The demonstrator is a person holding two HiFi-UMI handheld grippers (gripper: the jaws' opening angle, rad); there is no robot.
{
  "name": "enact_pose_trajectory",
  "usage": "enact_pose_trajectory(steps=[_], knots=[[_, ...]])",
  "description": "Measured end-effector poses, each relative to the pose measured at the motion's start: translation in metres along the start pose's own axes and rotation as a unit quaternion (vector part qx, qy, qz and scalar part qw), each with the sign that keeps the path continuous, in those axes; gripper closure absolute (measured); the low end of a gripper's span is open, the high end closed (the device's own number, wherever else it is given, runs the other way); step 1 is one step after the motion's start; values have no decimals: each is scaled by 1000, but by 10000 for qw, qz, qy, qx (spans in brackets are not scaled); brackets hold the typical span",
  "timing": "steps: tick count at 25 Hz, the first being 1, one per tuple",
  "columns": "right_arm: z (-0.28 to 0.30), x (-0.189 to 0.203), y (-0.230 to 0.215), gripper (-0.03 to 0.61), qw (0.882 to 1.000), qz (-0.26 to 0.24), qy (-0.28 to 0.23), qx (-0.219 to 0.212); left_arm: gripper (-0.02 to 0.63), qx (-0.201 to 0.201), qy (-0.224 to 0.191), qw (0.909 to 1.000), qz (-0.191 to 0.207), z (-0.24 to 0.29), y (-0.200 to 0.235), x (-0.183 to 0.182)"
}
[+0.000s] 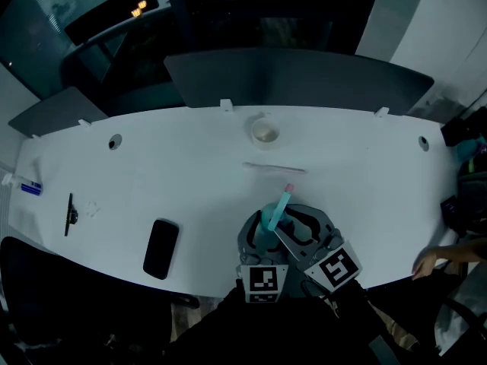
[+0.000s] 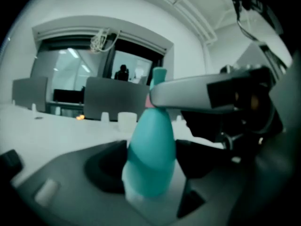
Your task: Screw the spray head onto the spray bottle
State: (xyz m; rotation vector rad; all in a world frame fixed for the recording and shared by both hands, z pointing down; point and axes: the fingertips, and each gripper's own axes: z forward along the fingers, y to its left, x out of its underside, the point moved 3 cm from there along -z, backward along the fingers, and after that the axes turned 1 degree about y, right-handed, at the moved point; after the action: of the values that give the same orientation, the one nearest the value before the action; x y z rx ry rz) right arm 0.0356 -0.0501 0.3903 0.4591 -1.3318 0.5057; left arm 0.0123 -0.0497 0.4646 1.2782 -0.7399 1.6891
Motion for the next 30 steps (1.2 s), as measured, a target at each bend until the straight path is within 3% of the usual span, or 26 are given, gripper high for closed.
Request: enact_pose_trajectory(steps=[1,2,4,7,9,11,14,16,18,20,23,25,27,29,30], knots=[[0,0,1,445,9999,97,-47,49,285,-135,57,9999,70,0,-1,1],[-1,1,1,445,9998,183,-72,78,282,-7,97,9998,157,0,-1,2],[-1,1,1,445,9998,215,-47,29,274,731,94,9970,255,-1,2,1],[-2,0,-1,445,9997,167,35,-194,273,2084,187,9771,390,1,6,-1],[-3,1,-2,445,9994,53,99,-333,289,2500,235,9664,553,2,7,-3],[-2,1,-2,445,9993,-49,129,-337,295,2186,158,9744,499,1,7,-3],[-1,1,-1,445,9999,-85,63,-132,295,647,-36,9979,-16,-2,3,-2],[-2,1,0,445,10000,8,-29,23,295,-19,34,9999,-158,-3,-2,0],[-4,1,1,445,9999,69,-51,71,291,83,128,9999,-53,-3,-2,-1],[-4,2,1,445,10000,71,24,-12,261,699,49,9974,191,-4,3,-3],[-4,3,-1,445,9997,141,50,-166,236,2009,59,9781,534,1,7,-5],[-5,2,-4,445,9998,134,41,-162,281,2450,139,9677,572,6,3,-6],[-5,1,-4,445,10000,35,29,-84,282,2055,88,9776,447,6,1,-8],[-4,1,-1,445,10000,-27,-62,35,282,996,-50,9949,137,2,0,-7],[-3,1,1,445,9998,12,-146,117,282,465,-102,9989,6,0,-1,-5]])
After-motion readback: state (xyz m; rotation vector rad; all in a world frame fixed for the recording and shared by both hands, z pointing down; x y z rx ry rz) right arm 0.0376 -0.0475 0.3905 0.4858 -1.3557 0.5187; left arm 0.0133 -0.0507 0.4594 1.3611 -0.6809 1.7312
